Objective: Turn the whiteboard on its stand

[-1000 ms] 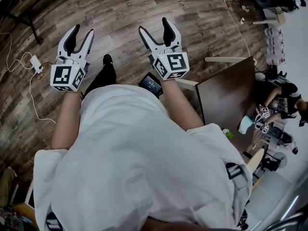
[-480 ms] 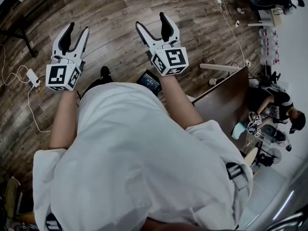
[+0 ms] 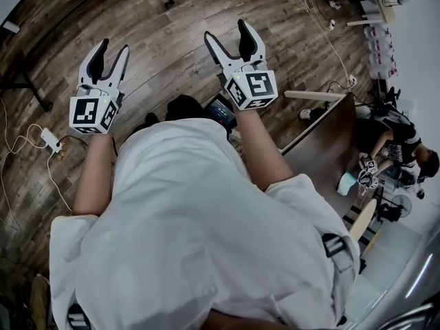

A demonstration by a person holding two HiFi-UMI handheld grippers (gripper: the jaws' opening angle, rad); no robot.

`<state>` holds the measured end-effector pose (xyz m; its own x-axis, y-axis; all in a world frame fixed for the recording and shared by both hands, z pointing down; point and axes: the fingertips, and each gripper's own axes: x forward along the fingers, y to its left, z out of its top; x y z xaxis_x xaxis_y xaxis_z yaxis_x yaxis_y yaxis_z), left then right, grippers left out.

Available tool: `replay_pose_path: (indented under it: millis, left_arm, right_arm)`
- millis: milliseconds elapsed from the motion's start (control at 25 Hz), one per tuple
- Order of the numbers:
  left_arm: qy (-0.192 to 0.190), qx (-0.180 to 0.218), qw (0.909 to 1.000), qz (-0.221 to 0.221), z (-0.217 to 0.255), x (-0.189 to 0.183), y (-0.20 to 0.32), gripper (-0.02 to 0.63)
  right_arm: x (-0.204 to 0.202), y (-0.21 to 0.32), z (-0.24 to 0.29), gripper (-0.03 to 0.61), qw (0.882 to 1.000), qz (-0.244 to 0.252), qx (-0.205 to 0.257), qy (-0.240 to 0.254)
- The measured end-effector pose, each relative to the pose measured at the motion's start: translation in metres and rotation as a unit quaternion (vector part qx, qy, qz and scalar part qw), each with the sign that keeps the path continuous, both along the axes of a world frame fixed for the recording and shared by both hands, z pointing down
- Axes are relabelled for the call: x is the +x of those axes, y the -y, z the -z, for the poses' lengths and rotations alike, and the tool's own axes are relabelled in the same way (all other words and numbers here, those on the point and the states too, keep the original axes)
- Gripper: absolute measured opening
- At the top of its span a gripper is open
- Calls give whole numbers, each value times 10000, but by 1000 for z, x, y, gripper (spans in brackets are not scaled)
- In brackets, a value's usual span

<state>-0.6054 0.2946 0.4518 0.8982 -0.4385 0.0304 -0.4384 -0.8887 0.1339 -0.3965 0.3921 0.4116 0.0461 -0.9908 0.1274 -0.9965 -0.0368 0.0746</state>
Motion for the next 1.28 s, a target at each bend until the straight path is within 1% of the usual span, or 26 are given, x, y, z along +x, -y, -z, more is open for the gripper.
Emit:
replay_pose_path:
  millis: [120, 200, 280, 400, 520, 760, 960, 1120, 1280]
  left_arm:
    - [32, -14, 9999, -135, -4, 28, 19, 195]
    - [83, -15, 9998, -171, -8, 45, 34, 195]
    - [153, -12, 9998, -141, -11, 62, 52, 195]
    - [247, -17, 9997, 27, -11, 90, 88, 195]
    - [296, -48, 9994, 199, -7, 125, 116, 195]
    - [366, -60, 9986, 368, 3, 211, 170, 195]
    - [442, -2, 9978, 493, 10, 268, 202, 195]
    - [499, 61, 9967, 632, 12, 294, 230, 195]
    - [566, 83, 9950, 818, 10, 298, 259, 195]
  right_arm:
    - [22, 19, -5, 356, 9998, -85, 71, 169]
    - [32, 36, -15, 356, 9995, -55, 67, 300]
    - [43, 57, -24, 356, 9994, 50, 25, 348]
    - [68, 93, -24, 354, 9988, 212, 106, 418]
    - [104, 123, -19, 355, 9982, 417, 110, 408]
    - [191, 185, -10, 355, 9965, 664, 136, 496]
    - [241, 228, -9, 354, 9935, 980, 167, 562]
    - [267, 260, -13, 355, 9903, 1286, 128, 503]
    - [282, 293, -15, 356, 9887, 1401, 147, 519]
